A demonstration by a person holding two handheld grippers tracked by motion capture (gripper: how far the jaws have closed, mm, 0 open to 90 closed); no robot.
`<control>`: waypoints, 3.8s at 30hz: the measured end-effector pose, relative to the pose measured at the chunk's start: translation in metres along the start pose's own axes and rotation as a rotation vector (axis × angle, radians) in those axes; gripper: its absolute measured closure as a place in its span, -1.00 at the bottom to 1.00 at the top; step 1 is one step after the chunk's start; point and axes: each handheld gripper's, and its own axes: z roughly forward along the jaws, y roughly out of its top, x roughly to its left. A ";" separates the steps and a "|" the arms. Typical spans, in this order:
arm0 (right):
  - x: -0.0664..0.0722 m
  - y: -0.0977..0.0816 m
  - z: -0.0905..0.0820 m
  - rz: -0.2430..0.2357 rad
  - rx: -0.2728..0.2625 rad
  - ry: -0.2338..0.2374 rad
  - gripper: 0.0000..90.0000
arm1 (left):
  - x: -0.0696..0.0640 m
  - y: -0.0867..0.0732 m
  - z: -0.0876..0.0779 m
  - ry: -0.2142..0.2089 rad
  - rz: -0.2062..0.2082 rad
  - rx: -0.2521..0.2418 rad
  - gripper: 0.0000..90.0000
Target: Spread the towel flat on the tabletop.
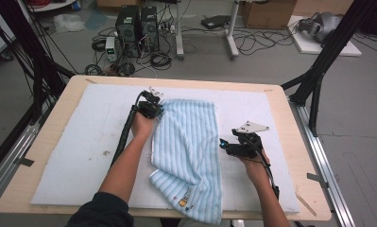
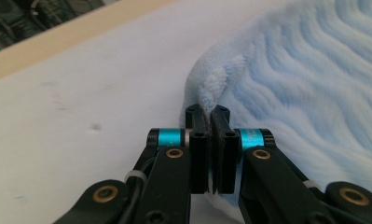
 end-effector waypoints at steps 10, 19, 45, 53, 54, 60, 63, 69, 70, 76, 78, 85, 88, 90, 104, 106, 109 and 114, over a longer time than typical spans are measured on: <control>0.001 -0.001 0.004 -0.001 0.021 -0.017 -0.25 | 0.028 -0.013 -0.011 0.037 -0.109 -0.063 0.14; 0.002 0.002 0.000 0.051 -0.022 0.031 -0.26 | 0.018 -0.026 -0.047 -0.082 -0.110 -0.178 -0.16; 0.037 0.007 0.042 0.013 0.116 0.113 -0.11 | -0.031 -0.088 -0.079 -0.223 -0.076 0.009 -0.21; 0.040 0.008 0.044 0.004 0.169 0.125 0.80 | -0.034 -0.084 -0.074 -0.223 0.032 -0.028 0.90; 0.040 0.009 0.044 0.004 0.168 0.131 0.81 | -0.029 -0.082 -0.073 -0.200 0.034 -0.030 0.90; 0.041 0.017 0.060 -0.034 0.139 0.065 0.83 | -0.002 -0.069 -0.056 -0.189 -0.055 -0.038 0.91; 0.037 0.023 0.070 -0.005 0.117 0.046 0.83 | 0.006 -0.063 -0.048 -0.172 -0.036 -0.054 0.91; 0.027 0.036 0.089 0.018 0.084 -0.001 0.80 | 0.021 -0.043 -0.038 -0.139 -0.021 -0.073 0.91; 0.024 0.039 0.090 0.016 0.069 -0.007 0.81 | 0.023 -0.040 -0.038 -0.131 -0.017 -0.096 0.91; 0.011 0.051 0.097 0.032 0.035 -0.102 0.80 | 0.018 -0.030 -0.030 -0.105 0.002 -0.117 0.90; 0.008 0.050 0.099 0.040 0.038 -0.152 0.81 | 0.013 -0.030 -0.028 -0.101 -0.024 -0.122 0.80; -0.006 0.041 0.096 0.112 0.080 -0.224 0.62 | 0.011 -0.039 -0.041 -0.159 -0.057 -0.112 0.12; -0.008 0.040 0.092 0.148 0.050 -0.182 0.31 | 0.015 -0.047 -0.050 -0.179 -0.093 -0.124 0.11; -0.008 0.039 0.086 0.155 0.035 -0.169 0.17 | 0.017 -0.053 -0.058 -0.193 -0.105 -0.121 0.11; 0.007 0.020 0.026 0.125 0.007 -0.020 -0.54 | -0.003 -0.088 -0.106 -0.330 -0.054 -0.207 -0.01; 0.011 0.014 0.018 0.125 -0.009 0.000 -0.61 | -0.008 -0.092 -0.108 -0.352 -0.057 -0.210 -0.13; 0.018 0.009 0.010 0.101 0.006 -0.006 -0.76 | -0.012 -0.095 -0.109 -0.373 -0.042 -0.205 -0.36; 0.026 -0.001 0.007 0.071 0.023 0.014 -0.76 | -0.018 -0.096 -0.106 -0.381 -0.030 -0.135 -0.36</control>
